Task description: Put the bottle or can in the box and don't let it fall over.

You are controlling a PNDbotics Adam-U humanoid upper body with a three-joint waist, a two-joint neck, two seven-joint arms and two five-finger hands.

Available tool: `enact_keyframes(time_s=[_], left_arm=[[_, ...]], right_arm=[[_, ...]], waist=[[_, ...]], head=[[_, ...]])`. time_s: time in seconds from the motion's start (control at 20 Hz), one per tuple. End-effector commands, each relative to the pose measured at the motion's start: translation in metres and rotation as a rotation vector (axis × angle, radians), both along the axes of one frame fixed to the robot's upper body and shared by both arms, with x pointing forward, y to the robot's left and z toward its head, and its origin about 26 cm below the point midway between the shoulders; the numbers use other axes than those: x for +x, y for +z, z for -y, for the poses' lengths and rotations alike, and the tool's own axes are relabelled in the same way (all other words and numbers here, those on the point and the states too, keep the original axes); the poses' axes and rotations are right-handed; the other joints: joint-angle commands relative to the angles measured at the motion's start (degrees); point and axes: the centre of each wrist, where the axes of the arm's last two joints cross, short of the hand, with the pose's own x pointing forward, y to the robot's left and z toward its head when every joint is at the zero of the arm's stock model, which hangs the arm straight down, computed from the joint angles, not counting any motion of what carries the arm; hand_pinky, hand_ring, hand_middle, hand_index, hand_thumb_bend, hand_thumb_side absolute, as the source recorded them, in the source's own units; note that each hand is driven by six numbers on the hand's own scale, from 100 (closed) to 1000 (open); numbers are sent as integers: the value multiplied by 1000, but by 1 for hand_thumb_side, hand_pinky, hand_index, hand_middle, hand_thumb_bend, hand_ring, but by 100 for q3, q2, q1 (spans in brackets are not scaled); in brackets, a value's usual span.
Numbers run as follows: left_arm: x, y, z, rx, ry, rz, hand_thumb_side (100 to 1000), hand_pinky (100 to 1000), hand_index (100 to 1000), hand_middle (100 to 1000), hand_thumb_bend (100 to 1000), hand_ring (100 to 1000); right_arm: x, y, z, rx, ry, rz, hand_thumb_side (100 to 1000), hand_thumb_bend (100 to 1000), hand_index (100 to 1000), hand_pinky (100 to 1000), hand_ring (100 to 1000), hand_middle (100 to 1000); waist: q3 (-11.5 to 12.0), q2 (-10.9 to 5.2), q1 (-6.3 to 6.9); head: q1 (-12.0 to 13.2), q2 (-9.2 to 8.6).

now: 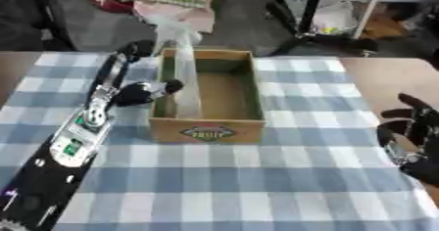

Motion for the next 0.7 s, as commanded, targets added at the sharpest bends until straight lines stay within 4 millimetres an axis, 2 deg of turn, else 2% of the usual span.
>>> enact_keyframes(time_s=[0.05, 0.15, 0.45, 0.65, 0.7], left_arm=[[-21, 27, -22, -34, 92, 92, 552, 952, 859, 705, 925, 862], [-37, 26, -32, -62, 141, 125, 557, 959, 865, 721, 917, 871], [-81, 2, -55, -124, 274, 225, 560, 968, 895, 779, 911, 888], [-98, -17, -60, -168, 376, 260, 569, 969, 899, 797, 900, 893], [-100, -22, -60, -188, 401, 260, 568, 966, 898, 801, 865, 890]], right_arm=[[0, 8, 8, -6, -16, 23, 183, 231, 956, 812, 683, 712], [-1, 7, 8, -4, -16, 21, 183, 231, 956, 812, 683, 713], [-2, 4, 10, 1, -21, 13, 184, 230, 956, 813, 684, 713], [-3, 1, 10, 11, -24, 7, 185, 227, 957, 814, 684, 714], [-3, 0, 9, 13, -23, 7, 184, 234, 957, 814, 685, 714]], waist=[[42, -163, 22], [86, -163, 32], [234, -163, 17], [308, -186, -6], [320, -193, -12]], head=[[-48, -25], [-72, -27], [-154, -3], [-187, -3], [-191, 2]])
